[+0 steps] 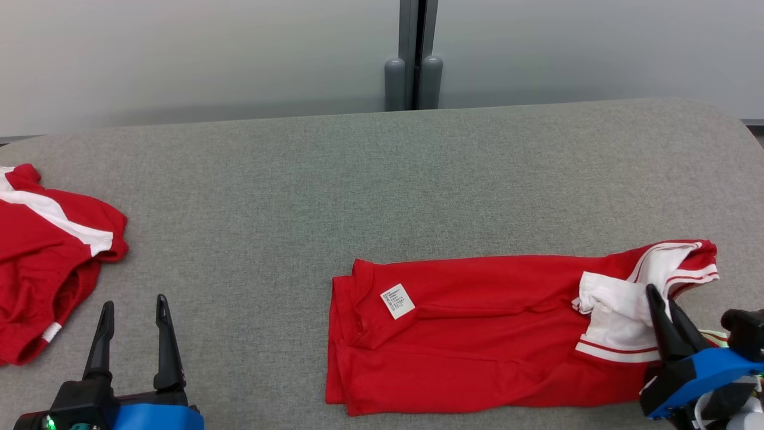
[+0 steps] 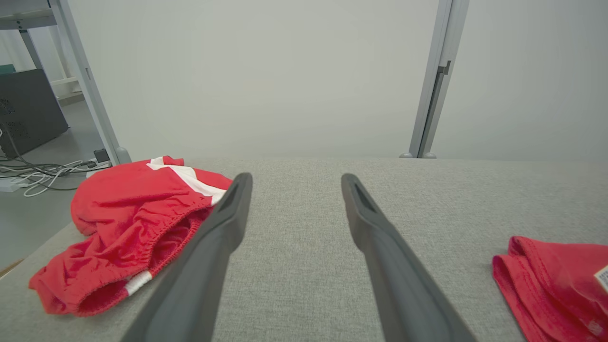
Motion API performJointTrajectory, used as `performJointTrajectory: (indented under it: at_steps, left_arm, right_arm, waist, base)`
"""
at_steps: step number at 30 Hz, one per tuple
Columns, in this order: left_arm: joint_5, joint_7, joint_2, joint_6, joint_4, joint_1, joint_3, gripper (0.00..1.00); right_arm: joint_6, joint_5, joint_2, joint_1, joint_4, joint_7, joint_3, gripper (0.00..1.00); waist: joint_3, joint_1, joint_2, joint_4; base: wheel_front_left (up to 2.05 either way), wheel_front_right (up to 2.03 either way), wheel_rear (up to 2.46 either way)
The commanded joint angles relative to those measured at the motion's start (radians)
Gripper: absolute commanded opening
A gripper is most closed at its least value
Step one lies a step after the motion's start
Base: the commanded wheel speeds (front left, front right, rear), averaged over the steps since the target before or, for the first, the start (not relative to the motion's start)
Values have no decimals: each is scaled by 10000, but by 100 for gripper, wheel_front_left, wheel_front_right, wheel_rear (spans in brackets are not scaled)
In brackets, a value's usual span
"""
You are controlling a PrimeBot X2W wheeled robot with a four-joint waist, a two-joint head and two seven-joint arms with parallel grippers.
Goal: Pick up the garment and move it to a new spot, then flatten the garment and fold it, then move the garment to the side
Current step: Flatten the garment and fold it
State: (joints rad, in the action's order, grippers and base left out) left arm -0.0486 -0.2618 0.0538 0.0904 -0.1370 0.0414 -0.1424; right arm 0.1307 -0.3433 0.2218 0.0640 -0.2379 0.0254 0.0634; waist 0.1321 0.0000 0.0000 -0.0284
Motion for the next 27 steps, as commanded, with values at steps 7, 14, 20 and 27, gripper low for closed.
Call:
performJointTrajectory:
  at_steps: [7,14,20,27]
  left_arm:
    - [-29,-44,-18,62,-36,-117,78,100]
    - [-45,-44,-29,-36,39,-83,222,100]
    - [-133,-44,-34,-38,-67,-114,295,100]
    - [-140,-45,-37,80,-218,-286,223,100]
  right_arm:
    - [1,119,-406,169,1268,-503,-1151,0]
    - [1,75,-765,539,1911,-812,-2519,0]
    - [1,8,-1031,692,2020,-903,-3471,0]
    - [1,-117,-1367,783,1650,-727,-4301,0]
  waist:
    - [82,0,0,85]
    - [83,0,0,289]
    - [36,0,0,479]
    - [21,0,0,690]
  base:
    - [0,0,0]
    - [0,0,0]
    - [0,0,0]
    - [0,0,0]
